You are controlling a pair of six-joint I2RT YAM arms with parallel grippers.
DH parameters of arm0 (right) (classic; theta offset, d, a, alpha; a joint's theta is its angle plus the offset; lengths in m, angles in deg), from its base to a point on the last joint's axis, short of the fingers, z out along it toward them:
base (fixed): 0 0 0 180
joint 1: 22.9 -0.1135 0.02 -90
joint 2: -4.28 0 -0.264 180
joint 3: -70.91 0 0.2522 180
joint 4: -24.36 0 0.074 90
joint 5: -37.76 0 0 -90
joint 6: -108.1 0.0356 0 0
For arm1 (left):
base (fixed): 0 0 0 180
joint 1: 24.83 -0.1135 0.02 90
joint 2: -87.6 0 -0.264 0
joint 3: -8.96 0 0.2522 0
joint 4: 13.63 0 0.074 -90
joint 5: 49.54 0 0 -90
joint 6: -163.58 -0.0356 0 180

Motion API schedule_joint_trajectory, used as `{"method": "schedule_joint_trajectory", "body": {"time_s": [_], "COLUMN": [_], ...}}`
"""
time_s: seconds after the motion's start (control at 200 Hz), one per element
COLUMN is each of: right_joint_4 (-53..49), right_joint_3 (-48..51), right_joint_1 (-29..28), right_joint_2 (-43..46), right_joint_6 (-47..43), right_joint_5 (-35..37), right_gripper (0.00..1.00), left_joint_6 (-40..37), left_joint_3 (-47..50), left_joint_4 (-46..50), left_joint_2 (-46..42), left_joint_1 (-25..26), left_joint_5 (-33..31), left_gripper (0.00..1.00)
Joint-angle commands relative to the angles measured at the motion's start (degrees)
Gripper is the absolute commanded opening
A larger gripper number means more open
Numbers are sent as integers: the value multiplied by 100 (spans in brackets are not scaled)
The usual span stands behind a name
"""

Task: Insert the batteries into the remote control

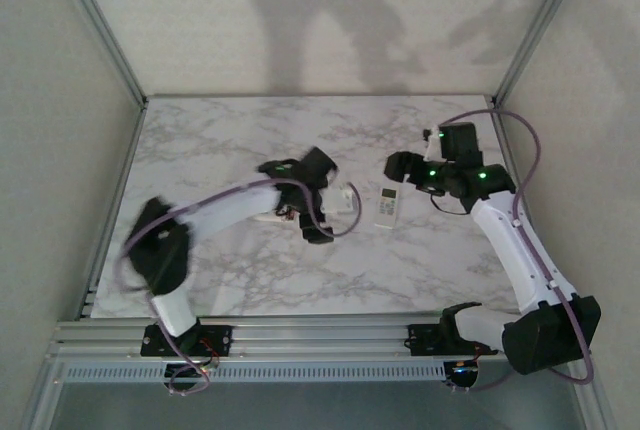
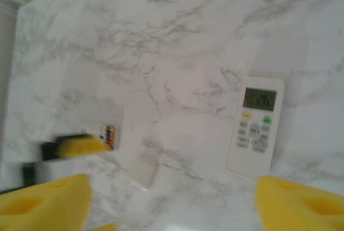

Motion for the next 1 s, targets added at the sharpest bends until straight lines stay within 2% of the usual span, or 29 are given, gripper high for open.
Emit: {"method": "schedule_joint_trajectory", "body": {"time_s": [0.0,0.09,0.205,0.3,0.41,0.43,0.536,0.631,0.806,0.991], "right_joint_4": [366,653,1230,1423,1006,911,667,834,1020,1179], "right_joint_3": [-163,-28,443,603,246,177,-71,-92,-268,-393], "right_joint_1": [-762,-1198,-1892,-2337,-2469,-2637,-2907,-3031,-3118,-3113], "right_joint_2": [-135,-408,-678,-1075,-1894,-2046,-2716,-3043,-3617,-3989], "right_joint_6": [-1675,-2233,-3361,-3931,-4152,-4179,-4324,-4306,-4229,-4211], "right_joint_5": [538,409,183,156,364,453,823,841,892,1271], "right_gripper": [93,99,99,99,99,99,99,99,99,95], "left_joint_6": [1734,3183,4778,5631,6413,6531,6831,6850,6715,6617], "left_joint_3": [860,1763,2551,2981,3191,3237,3442,3470,3417,3426], "left_joint_4": [-1975,-3000,-3405,-3292,-2953,-2941,-2963,-2835,-2647,-2550], "left_joint_2": [-1684,-2648,-3252,-3091,-2683,-2656,-2619,-2535,-2283,-2289], "left_joint_1": [-733,-1424,-2348,-2972,-3374,-3409,-3495,-3552,-3619,-3622], "left_joint_5": [1283,1312,978,1056,655,549,104,-233,-171,-302], "left_gripper": [100,99,100,100,100,100,100,100,99,100]}}
